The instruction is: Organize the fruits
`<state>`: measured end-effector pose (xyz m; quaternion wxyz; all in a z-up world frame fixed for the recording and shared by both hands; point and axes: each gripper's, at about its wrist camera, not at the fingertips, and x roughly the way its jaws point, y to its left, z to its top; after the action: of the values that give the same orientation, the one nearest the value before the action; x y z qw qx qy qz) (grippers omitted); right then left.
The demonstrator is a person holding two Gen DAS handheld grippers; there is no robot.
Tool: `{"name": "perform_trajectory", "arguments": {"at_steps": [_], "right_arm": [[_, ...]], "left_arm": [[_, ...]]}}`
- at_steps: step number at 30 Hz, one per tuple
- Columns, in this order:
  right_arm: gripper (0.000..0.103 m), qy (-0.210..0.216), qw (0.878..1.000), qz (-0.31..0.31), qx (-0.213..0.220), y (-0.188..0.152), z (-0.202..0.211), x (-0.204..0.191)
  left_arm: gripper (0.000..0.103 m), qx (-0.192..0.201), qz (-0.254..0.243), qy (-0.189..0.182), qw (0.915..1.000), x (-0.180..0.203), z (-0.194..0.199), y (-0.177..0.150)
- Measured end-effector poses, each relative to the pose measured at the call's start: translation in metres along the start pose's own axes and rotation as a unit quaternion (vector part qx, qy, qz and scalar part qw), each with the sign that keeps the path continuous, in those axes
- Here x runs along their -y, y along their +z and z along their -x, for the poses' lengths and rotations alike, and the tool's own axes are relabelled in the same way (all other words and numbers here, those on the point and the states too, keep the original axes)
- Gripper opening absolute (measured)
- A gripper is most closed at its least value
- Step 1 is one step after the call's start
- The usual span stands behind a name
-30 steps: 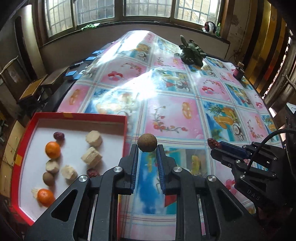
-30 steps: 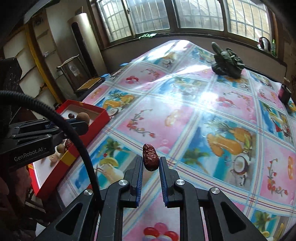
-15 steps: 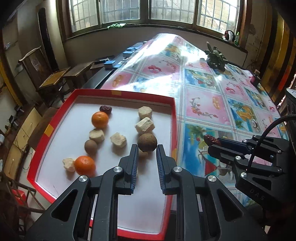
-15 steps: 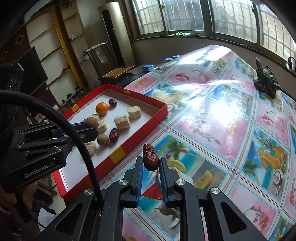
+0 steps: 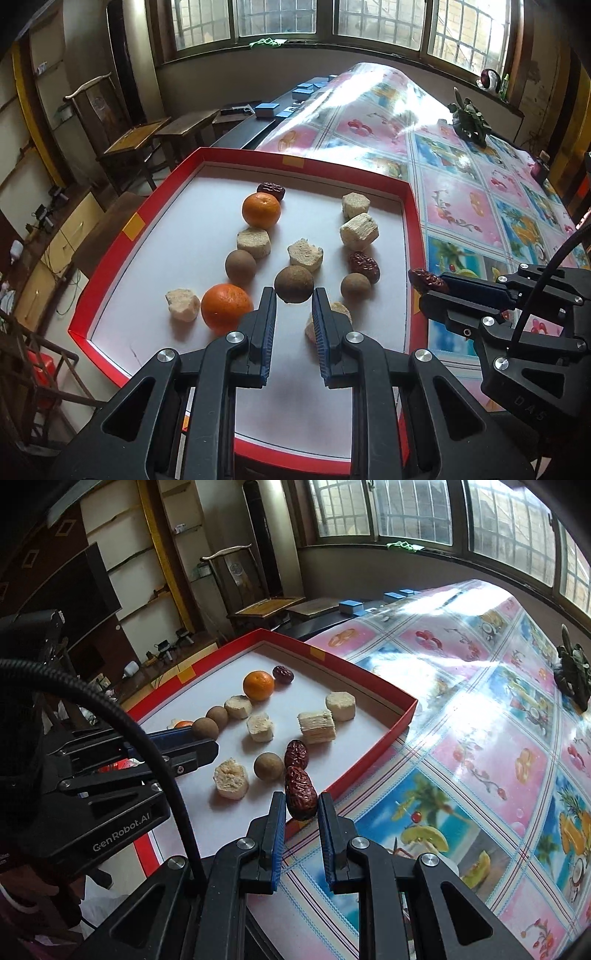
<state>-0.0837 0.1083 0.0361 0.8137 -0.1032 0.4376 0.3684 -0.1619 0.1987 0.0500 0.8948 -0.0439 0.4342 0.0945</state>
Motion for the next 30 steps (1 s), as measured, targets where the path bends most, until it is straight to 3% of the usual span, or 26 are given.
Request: {"name": "perform_trajectory", "arguments": {"at_steps": [15, 24, 26, 28, 30], "right_arm": [[0.017, 0.015, 0.999, 0.023, -0.024, 0.014, -0.025, -0.016], [0.017, 0.029, 0.998, 0.028, -0.044, 0.011, -0.039, -0.021], [0.017, 0.035, 0.998, 0.024, -0.043, 0.011, -0.036, -0.019], [0.018, 0.031, 0.999, 0.02, -0.037, 0.012, -0.031, -0.016], [0.02, 0.03, 0.999, 0.016, -0.03, 0.011, -0.025, -0.013]], "left_arm": [[0.019, -0.018, 0.013, -0.02, 0.9995, -0.014, -0.011, -0.003], [0.019, -0.012, 0.015, -0.014, 0.9997, -0.013, -0.011, -0.003], [0.023, -0.006, 0.013, -0.009, 0.9999, -0.012, -0.008, -0.003], [0.044, 0.001, 0.014, -0.011, 0.9998, -0.011, -0.005, -0.001], [0.054, 0.012, 0.017, -0.012, 0.9997, -0.01, 0.0, 0.0]]}}
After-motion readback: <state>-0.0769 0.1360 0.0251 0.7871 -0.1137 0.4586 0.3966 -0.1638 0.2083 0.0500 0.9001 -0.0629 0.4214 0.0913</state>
